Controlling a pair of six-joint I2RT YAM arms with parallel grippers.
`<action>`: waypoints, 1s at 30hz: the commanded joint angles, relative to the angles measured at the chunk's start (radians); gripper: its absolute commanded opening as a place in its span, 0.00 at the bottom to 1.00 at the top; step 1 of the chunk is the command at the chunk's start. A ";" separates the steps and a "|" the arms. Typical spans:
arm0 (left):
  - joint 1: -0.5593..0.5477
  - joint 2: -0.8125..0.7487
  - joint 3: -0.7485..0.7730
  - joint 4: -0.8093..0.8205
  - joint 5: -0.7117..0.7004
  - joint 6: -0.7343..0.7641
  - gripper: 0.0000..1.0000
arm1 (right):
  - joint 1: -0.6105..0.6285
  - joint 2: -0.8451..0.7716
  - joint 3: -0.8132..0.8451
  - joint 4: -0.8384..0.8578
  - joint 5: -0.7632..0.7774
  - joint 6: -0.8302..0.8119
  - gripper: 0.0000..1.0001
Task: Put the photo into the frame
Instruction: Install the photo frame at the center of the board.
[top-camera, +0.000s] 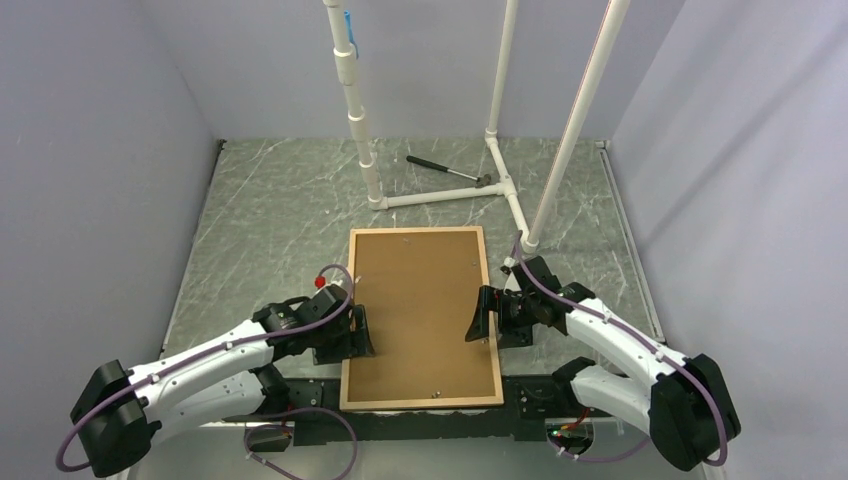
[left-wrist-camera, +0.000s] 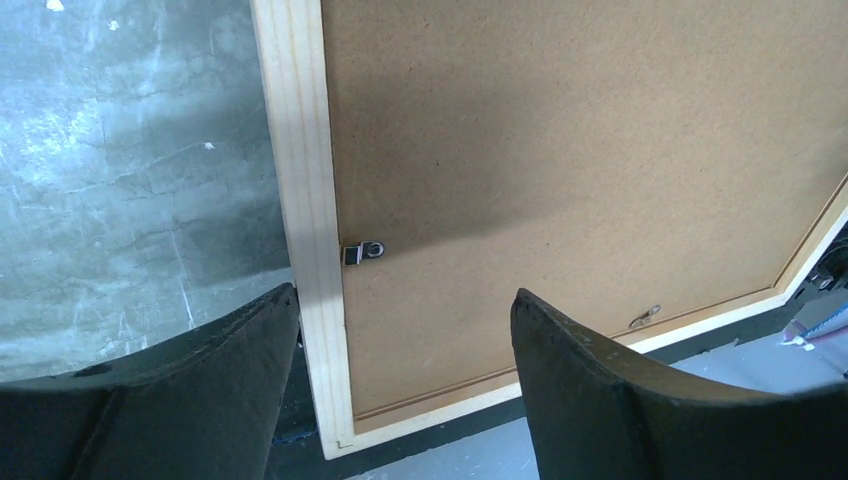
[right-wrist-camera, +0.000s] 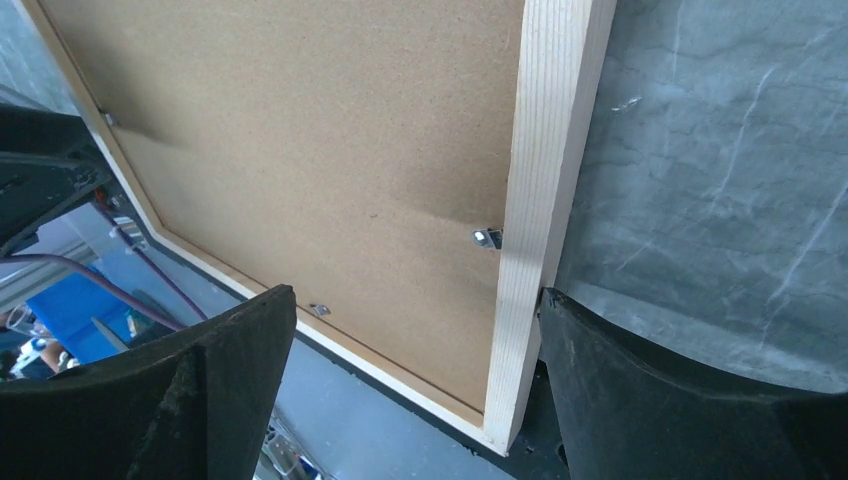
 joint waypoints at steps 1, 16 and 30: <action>-0.010 -0.006 0.070 -0.023 -0.059 -0.061 0.83 | 0.013 -0.030 0.025 0.023 -0.056 0.052 0.92; 0.173 0.313 0.376 -0.097 -0.105 0.174 0.95 | -0.079 0.200 0.238 -0.007 0.162 -0.123 0.99; 0.381 0.601 0.565 -0.011 -0.080 0.352 0.92 | -0.125 0.410 0.334 0.092 0.166 -0.154 0.98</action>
